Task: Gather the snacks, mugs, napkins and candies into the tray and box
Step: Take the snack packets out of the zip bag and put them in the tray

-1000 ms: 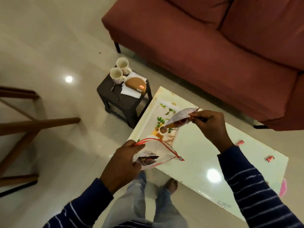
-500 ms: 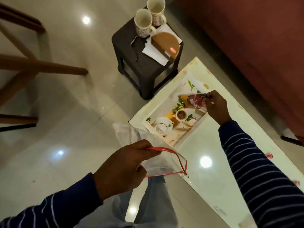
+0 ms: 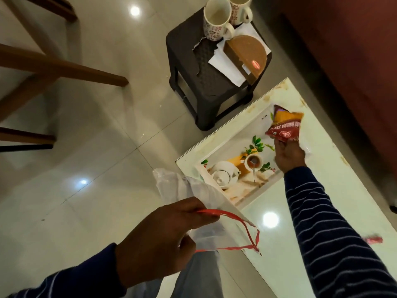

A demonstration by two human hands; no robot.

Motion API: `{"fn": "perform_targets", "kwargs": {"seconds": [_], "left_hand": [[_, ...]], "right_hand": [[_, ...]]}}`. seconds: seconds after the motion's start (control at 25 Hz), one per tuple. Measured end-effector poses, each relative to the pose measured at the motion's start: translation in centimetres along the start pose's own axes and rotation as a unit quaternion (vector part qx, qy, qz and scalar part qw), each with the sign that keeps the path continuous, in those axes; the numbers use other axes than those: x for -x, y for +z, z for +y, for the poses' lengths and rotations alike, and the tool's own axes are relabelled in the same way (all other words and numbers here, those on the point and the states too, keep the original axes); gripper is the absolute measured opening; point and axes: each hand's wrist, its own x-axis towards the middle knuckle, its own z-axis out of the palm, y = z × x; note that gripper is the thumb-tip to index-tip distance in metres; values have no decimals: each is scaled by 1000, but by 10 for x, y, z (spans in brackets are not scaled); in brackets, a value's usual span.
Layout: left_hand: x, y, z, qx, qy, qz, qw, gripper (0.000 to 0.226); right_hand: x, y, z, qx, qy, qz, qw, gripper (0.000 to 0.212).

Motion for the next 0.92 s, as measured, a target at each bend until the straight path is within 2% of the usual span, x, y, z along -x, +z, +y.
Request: {"fn": "perform_targets", "kwargs": {"seconds": [0.04, 0.16, 0.24, 0.4, 0.48, 0.52, 0.56, 0.68, 0.8, 0.92], "left_hand": [[-3, 0, 0, 5, -5, -1, 1000, 52], [-12, 3, -5, 8, -13, 15, 1000, 52], [-18, 3, -7, 9, -17, 16, 1000, 53], [-26, 3, -6, 21, -15, 15, 1000, 56], [-29, 3, -3, 22, -7, 20, 1000, 56], [-31, 3, -2, 20, -3, 19, 1000, 56], [-32, 3, -1, 18, 0, 18, 1000, 56], [-36, 4, 0, 19, -6, 23, 1000, 55], [-43, 7, 1, 10, 4, 19, 1000, 53], [-50, 9, 5, -2, 1, 27, 1000, 54]], "right_hand": [[-2, 9, 4, -29, 10, 11, 999, 38], [-4, 42, 4, 28, -23, 15, 999, 36], [-3, 63, -3, 27, -30, 16, 999, 34], [-12, 75, -10, 5, 2, 27, 1000, 43], [-17, 61, -7, -6, -22, 104, 994, 35], [-19, 46, -4, 19, -21, 148, 989, 32], [-24, 28, 2, 65, -53, 158, 984, 28], [-50, -26, 9, 238, -218, 58, 945, 19], [-86, -51, -24, 351, -247, -23, 903, 17], [-111, -34, -65, 442, -284, -34, 850, 24]]}}
